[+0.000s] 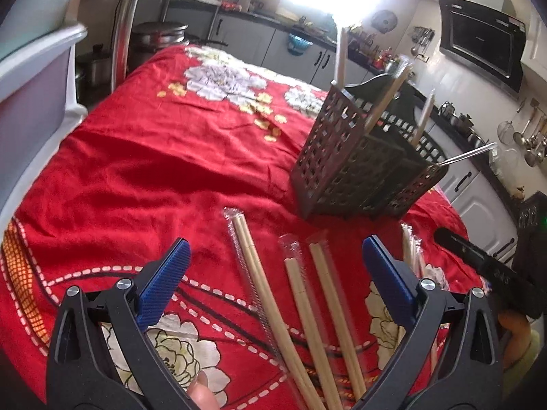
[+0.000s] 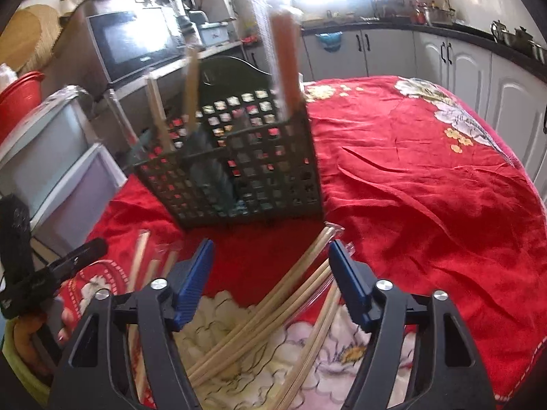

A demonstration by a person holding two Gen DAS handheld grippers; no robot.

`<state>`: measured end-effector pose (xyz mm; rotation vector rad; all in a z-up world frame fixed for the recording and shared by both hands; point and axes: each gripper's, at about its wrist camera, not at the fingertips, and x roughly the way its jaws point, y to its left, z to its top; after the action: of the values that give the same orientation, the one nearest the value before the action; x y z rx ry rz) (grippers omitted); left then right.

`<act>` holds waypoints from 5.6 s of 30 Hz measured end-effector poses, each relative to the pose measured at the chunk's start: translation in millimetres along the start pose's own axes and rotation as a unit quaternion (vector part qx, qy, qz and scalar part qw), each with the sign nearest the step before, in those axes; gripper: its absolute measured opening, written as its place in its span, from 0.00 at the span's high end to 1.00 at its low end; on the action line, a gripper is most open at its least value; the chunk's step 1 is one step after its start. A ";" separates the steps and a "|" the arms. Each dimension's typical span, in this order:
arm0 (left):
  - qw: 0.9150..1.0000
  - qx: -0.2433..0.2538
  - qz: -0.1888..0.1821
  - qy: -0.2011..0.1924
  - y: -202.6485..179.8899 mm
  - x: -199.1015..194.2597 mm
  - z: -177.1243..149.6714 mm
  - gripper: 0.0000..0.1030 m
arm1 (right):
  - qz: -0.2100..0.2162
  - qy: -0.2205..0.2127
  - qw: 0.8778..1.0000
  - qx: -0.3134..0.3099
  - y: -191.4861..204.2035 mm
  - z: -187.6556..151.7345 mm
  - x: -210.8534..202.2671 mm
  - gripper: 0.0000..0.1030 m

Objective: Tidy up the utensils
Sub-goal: 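Lower both open tools toward the loose chopstick packs beside the caddy, then close the left tool on a chopstick pack while the right tool grasps another pack, then lift both held chopstick packs and carry them over the black caddy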

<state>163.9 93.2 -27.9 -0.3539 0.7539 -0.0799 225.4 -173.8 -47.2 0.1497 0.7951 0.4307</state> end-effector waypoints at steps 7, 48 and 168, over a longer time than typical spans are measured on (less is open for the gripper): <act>0.999 -0.036 -0.007 0.032 16.0 19.6 1.4 0.13 | -0.015 0.033 0.999 0.031 -21.1 9.4 32.8 0.43; 0.997 -0.048 -0.018 0.066 24.1 52.4 22.1 0.96 | 0.034 -0.015 0.996 0.076 -33.9 12.4 9.2 0.92; 0.964 0.083 -0.107 -0.228 -137.5 -60.7 178.2 0.97 | 0.058 -0.278 0.955 -0.083 61.1 174.2 -132.7 0.98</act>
<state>248.8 27.1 178.9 -0.2773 0.2487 -0.2544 249.0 -170.3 179.0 0.1520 0.1945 0.5312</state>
